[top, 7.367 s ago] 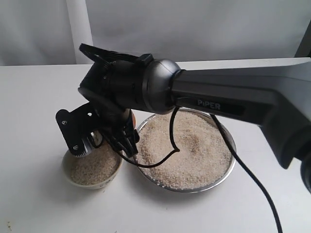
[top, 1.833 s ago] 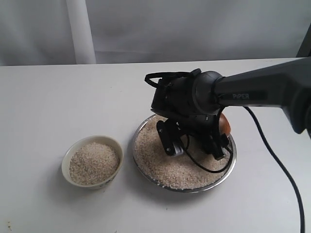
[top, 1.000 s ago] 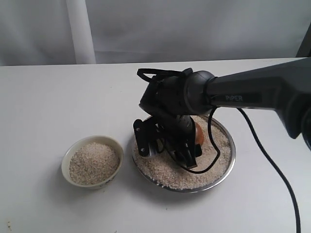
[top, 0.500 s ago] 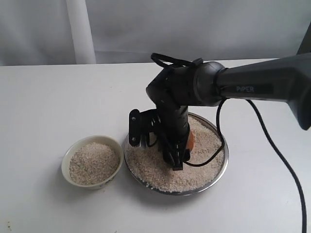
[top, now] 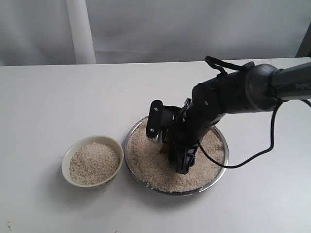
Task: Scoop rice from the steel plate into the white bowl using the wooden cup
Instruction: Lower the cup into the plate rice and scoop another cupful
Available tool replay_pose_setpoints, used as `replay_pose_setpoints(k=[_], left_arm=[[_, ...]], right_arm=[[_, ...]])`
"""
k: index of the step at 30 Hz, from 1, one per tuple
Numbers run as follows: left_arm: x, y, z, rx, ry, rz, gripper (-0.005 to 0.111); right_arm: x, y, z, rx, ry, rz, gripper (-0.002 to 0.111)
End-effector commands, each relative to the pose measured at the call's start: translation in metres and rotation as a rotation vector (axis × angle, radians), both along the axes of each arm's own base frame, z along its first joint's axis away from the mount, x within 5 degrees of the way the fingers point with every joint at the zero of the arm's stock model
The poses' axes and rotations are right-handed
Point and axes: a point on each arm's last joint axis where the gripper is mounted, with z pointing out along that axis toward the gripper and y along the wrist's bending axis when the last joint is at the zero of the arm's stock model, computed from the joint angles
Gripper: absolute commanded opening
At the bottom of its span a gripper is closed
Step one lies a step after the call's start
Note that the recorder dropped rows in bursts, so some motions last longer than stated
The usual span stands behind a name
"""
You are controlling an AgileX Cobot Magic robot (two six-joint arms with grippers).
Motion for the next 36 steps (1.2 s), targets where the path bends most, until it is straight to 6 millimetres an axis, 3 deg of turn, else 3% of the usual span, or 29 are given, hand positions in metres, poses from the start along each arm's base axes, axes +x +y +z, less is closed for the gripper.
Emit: replay_pose_setpoints(k=[1, 12, 23, 36], left_arm=[[0.000, 0.000, 0.002, -0.006, -0.012, -0.001, 0.000], [0.000, 0.000, 0.002, -0.006, -0.012, -0.001, 0.000], [0.000, 0.000, 0.002, -0.006, -0.012, -0.001, 0.000], [0.000, 0.000, 0.002, -0.006, -0.012, -0.001, 0.000]], right_arm=[[-0.005, -0.007, -0.007, 0.063, -0.005, -0.053, 0.000], [-0.004, -0.004, -0.005, 0.143, -0.028, -0.119, 0.000], [-0.008, -0.005, 0.040, 0.241, -0.089, -0.153, 0.000], [-0.010, -0.004, 0.046, 0.265, -0.070, -0.170, 0.000]])
